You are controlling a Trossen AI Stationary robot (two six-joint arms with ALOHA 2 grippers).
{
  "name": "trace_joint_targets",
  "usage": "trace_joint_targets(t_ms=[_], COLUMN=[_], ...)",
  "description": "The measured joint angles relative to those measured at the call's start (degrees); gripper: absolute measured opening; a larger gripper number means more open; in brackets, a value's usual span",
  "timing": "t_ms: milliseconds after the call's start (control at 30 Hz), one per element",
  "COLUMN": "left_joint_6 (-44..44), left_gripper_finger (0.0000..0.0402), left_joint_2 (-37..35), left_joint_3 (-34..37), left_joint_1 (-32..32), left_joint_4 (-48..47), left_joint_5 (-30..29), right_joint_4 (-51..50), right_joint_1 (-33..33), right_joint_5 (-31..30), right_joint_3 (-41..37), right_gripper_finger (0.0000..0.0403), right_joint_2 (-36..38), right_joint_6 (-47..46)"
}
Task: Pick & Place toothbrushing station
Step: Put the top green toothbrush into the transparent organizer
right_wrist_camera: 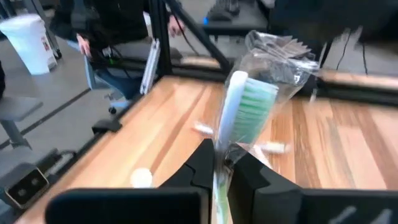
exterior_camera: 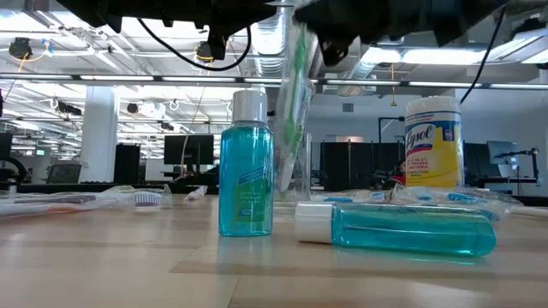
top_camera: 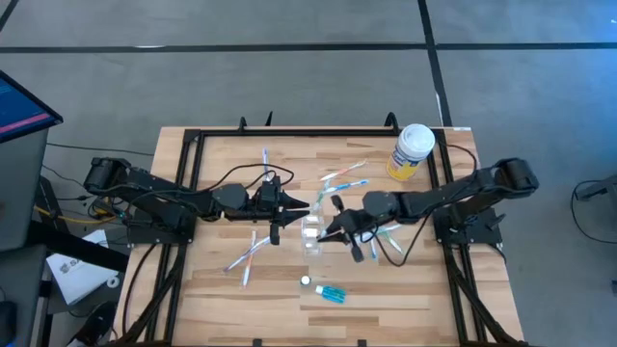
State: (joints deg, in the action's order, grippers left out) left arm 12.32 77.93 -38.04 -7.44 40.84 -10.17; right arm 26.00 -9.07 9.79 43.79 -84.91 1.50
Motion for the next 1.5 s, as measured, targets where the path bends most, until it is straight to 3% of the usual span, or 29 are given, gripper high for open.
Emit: trace_joint_targets(t_ms=[267,1500], left_joint_6=[0.0,0.0], left_gripper_finger=[0.0090,0.0090], left_joint_2=[0.0,0.0], left_joint_3=[0.0,0.0], left_joint_1=[0.0,0.0], left_joint_4=[-0.1,-0.2], left_joint_5=[0.0,0.0], right_joint_4=[-0.2,-2.0], right_joint_1=[0.1,-2.9], right_joint_5=[0.5,0.8], right_joint_3=[0.0,0.0], right_gripper_finger=[0.0061,0.0078], right_joint_2=[-0.8,-0.7], right_joint_6=[-2.0,0.6])
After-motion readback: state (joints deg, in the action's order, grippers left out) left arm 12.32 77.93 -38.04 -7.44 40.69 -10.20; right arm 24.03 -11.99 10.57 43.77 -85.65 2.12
